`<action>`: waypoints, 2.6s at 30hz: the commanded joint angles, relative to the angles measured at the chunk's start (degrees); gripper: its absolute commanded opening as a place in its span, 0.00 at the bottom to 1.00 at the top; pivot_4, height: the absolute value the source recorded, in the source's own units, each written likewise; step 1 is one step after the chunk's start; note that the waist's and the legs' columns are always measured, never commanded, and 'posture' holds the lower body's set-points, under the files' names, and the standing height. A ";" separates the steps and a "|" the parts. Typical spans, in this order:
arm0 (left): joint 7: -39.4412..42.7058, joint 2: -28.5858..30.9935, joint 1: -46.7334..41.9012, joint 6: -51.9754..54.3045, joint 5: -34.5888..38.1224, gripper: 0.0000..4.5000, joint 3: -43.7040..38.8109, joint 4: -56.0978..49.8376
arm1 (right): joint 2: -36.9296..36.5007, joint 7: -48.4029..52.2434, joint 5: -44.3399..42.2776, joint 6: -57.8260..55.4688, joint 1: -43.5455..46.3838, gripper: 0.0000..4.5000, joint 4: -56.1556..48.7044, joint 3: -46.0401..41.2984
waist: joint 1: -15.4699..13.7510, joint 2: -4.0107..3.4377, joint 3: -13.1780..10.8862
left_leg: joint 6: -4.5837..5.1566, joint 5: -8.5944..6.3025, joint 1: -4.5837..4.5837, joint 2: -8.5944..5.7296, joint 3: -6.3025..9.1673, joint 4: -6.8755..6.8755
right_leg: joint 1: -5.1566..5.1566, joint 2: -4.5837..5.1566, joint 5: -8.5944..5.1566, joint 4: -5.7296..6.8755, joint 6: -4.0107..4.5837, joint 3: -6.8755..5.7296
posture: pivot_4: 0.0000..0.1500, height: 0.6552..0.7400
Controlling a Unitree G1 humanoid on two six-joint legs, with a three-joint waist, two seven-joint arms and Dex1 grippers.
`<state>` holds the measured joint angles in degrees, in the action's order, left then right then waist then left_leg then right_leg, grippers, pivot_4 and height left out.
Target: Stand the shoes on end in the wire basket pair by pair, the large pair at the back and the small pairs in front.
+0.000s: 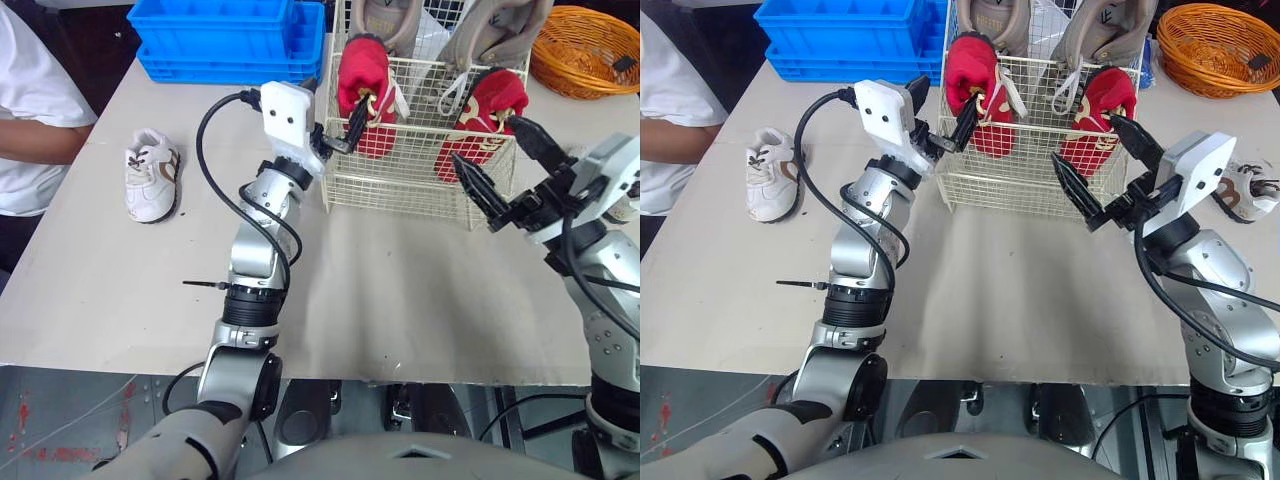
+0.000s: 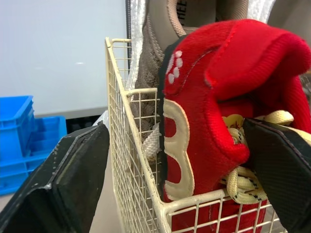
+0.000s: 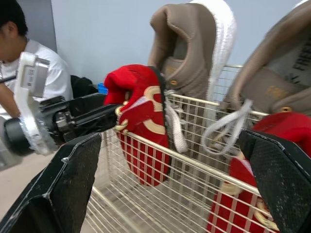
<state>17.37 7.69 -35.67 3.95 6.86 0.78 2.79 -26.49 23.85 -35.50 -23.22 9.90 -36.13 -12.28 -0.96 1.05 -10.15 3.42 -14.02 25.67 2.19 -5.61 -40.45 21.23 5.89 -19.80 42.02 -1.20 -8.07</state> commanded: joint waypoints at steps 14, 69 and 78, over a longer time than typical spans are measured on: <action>1.53 4.78 6.49 4.56 -0.31 0.99 -0.20 -12.98 | -8.25 6.11 -0.96 1.15 2.11 1.00 9.58 -9.47 | 0.12 0.00 -0.01 | 0.00 0.00 0.04 0.01 -0.01 0.06 | 0.03 0.01 0.00 -0.09 0.00 0.00 | 1.00 0.36; 27.31 38.72 -3.89 51.26 55.54 0.99 -8.17 -34.00 | -30.08 32.95 18.69 19.30 27.96 1.00 103.98 -10.62 | 0.27 -0.33 -0.16 | 0.00 0.00 0.00 0.03 -0.09 0.09 | 0.02 -0.01 -0.01 -0.15 0.00 0.09 | 1.00 0.36; 30.81 38.75 -5.09 49.85 52.82 1.00 -6.05 -32.67 | -29.46 32.74 19.36 20.80 29.20 0.89 105.54 -10.78 | 0.24 -0.33 -0.16 | 0.00 0.00 0.01 0.03 -0.09 0.09 | 0.02 -0.01 -0.01 -0.15 0.00 0.08 | 1.00 0.36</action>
<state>47.51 45.90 -39.84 54.87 60.24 -5.30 -29.58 -55.42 56.74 -15.96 -3.46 38.04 69.97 -22.41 -0.72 0.73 -10.32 3.42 -14.02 25.67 2.22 -5.70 -40.36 21.24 5.87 -19.81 41.87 -1.20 -7.99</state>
